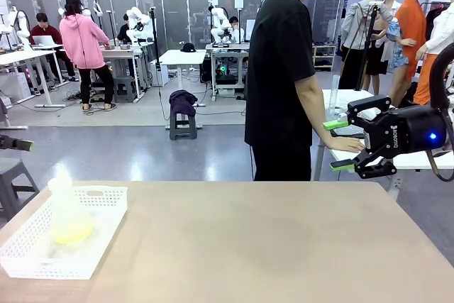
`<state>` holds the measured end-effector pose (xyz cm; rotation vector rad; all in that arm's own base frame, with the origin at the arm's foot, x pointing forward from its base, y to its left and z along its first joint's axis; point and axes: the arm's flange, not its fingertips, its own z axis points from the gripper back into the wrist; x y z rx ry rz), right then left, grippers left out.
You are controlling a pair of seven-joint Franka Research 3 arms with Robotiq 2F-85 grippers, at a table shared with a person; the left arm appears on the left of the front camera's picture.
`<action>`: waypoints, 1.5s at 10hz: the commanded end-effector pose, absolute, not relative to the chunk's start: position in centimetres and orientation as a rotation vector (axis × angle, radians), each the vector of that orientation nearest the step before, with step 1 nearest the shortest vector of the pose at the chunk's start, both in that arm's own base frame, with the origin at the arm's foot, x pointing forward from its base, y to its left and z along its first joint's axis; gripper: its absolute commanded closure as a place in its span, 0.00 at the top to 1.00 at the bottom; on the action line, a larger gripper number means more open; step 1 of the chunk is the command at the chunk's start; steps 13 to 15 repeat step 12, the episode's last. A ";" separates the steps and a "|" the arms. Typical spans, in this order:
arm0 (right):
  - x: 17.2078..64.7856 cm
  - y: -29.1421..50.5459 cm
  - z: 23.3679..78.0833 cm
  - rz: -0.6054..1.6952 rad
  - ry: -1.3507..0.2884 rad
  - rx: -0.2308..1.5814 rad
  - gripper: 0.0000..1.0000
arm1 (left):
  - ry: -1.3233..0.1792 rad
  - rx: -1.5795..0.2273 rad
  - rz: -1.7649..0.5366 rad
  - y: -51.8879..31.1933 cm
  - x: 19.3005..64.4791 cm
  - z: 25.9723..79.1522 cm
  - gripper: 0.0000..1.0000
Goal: Prepare the solutions needed for the experiment.
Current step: When the human places the Big flask in the center of the table, pick up the Big flask and place it in the left Organizing basket.
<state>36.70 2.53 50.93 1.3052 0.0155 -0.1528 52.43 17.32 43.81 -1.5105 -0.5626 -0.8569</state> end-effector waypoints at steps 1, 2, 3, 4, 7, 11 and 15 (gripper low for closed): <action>36.7 2.5 51.2 -0.151 0.012 1.317 0.83 | -0.351 -1.558 -0.569 15.5 52.1 45.8 1.00; 36.7 2.5 51.2 -0.151 0.012 1.317 0.83 | -0.267 -1.587 -0.449 15.2 52.4 46.1 1.00; 36.7 2.5 51.2 -0.151 0.012 1.317 0.83 | -0.209 -1.567 -0.387 14.7 52.5 46.1 1.00; 36.7 2.5 51.2 -0.151 0.012 1.317 0.83 | -0.191 -1.542 -0.347 14.6 52.4 46.0 1.00; 36.7 2.5 51.2 -0.151 0.012 1.317 0.83 | -0.190 -1.559 -0.405 15.2 52.3 45.6 1.00; 36.7 2.5 51.2 -0.151 0.012 1.317 0.83 | -0.190 -1.559 -0.405 15.2 52.3 45.6 1.00; 36.7 2.5 51.2 -0.151 0.012 1.317 0.83 | -0.190 -1.559 -0.405 15.2 52.3 45.6 1.00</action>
